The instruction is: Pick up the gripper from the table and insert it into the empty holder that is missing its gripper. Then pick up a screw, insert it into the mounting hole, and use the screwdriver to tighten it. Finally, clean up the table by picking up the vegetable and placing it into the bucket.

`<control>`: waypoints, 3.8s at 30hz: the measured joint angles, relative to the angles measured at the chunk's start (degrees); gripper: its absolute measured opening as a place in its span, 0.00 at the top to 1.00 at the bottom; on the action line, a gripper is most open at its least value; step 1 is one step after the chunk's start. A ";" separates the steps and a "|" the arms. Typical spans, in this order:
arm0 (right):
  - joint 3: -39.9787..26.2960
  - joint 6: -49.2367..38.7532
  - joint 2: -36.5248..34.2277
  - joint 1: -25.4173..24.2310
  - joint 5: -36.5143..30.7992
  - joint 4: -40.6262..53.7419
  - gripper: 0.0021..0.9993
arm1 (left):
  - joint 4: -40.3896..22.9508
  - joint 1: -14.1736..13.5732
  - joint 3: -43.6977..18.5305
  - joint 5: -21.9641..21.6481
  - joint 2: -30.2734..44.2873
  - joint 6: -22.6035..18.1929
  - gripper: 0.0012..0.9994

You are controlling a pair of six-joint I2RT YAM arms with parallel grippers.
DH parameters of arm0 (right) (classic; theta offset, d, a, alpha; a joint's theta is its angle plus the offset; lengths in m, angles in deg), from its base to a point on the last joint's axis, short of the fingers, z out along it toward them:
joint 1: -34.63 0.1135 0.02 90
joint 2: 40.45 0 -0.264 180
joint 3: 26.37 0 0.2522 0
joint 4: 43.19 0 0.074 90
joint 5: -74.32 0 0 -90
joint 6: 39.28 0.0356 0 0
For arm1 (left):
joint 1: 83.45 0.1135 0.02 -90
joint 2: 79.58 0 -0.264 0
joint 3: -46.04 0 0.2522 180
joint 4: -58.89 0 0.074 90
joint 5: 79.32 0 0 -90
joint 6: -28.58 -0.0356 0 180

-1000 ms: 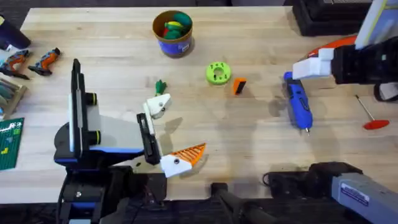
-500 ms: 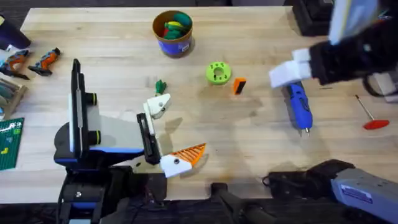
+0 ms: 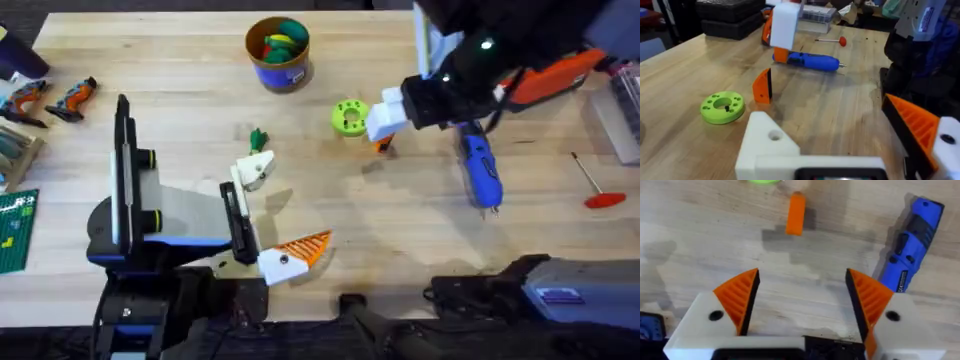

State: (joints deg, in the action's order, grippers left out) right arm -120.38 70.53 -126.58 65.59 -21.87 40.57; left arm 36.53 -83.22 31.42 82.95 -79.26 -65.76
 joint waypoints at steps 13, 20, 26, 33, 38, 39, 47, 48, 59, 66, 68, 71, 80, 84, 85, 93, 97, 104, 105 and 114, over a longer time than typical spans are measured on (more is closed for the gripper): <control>-0.02 1.42 -7.82 -0.06 -0.20 -3.28 0.01 | 0.00 0.02 0.00 0.00 -0.02 0.00 0.01; -0.02 0.30 -10.37 -1.34 0.55 -6.63 0.01 | 0.00 0.02 0.00 0.00 -0.02 -0.02 0.01; -0.02 -0.26 -14.33 -2.64 1.19 -8.59 0.02 | 0.00 0.02 0.00 0.00 -0.02 -0.02 0.01; -0.02 4.13 -16.02 -2.64 1.38 -8.83 0.05 | 0.00 0.02 0.00 0.00 -0.02 -0.02 0.01; -0.02 6.35 -16.11 -2.64 1.53 -8.85 0.07 | 0.00 0.02 0.00 0.00 0.00 -0.02 0.01; -0.02 6.63 -16.11 -2.64 1.53 -8.85 0.07 | 0.00 0.02 0.00 0.00 -0.01 -0.01 0.01; -0.02 6.82 -16.11 -2.64 1.55 -9.36 0.47 | 0.00 0.02 0.00 0.00 -0.02 -0.02 0.01; -0.02 6.77 -16.11 -2.64 1.56 -9.49 0.54 | 0.00 0.02 0.00 0.00 -0.02 -0.02 0.01; -0.04 4.61 -16.11 -2.64 1.53 -10.95 0.98 | 0.00 0.02 0.00 0.00 -0.01 -0.02 0.01; -0.07 3.94 -16.11 -2.64 1.55 -10.78 0.98 | 0.00 0.02 0.00 0.00 -0.02 -0.02 0.01; -0.07 2.94 -15.78 -2.59 1.55 -10.18 0.98 | 0.00 0.02 0.00 0.00 -0.02 -0.01 0.01; -0.07 1.14 -10.80 -2.23 1.55 -8.68 0.99 | 0.00 0.02 0.00 0.00 -0.02 -0.02 0.01; -0.14 0.70 8.18 -2.08 4.69 -11.77 0.99 | 0.00 0.02 0.00 0.00 -0.01 -0.01 0.01; -0.14 0.70 10.83 -2.10 5.62 -13.94 0.99 | 0.00 0.02 0.00 0.00 -0.01 -0.01 0.01; -0.11 0.68 11.28 -2.10 5.89 -14.87 0.99 | 0.00 0.02 0.00 0.00 -0.02 -0.02 0.01; 6.95 -0.02 13.36 -2.10 13.47 -25.97 0.99 | 0.00 0.02 0.00 0.00 0.00 0.00 0.01; 11.09 -0.20 13.36 -2.50 20.01 -33.74 0.99 | 0.00 0.02 0.00 0.00 -0.01 -0.02 0.01; 18.21 1.31 13.36 -6.33 33.58 -46.40 0.99 | 0.00 0.02 0.00 0.00 -0.01 0.00 0.01; 19.39 1.90 13.36 -7.00 35.31 -48.07 0.99 | 0.00 0.02 0.00 0.00 -0.01 -0.01 0.01; 26.83 6.51 13.37 -8.52 42.32 -58.61 0.99 | 0.00 0.02 0.00 0.00 0.00 -0.02 0.01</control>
State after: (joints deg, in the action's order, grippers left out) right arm -93.55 77.04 -113.21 57.07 20.45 -18.04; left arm 36.53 -83.20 31.42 82.95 -79.27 -65.78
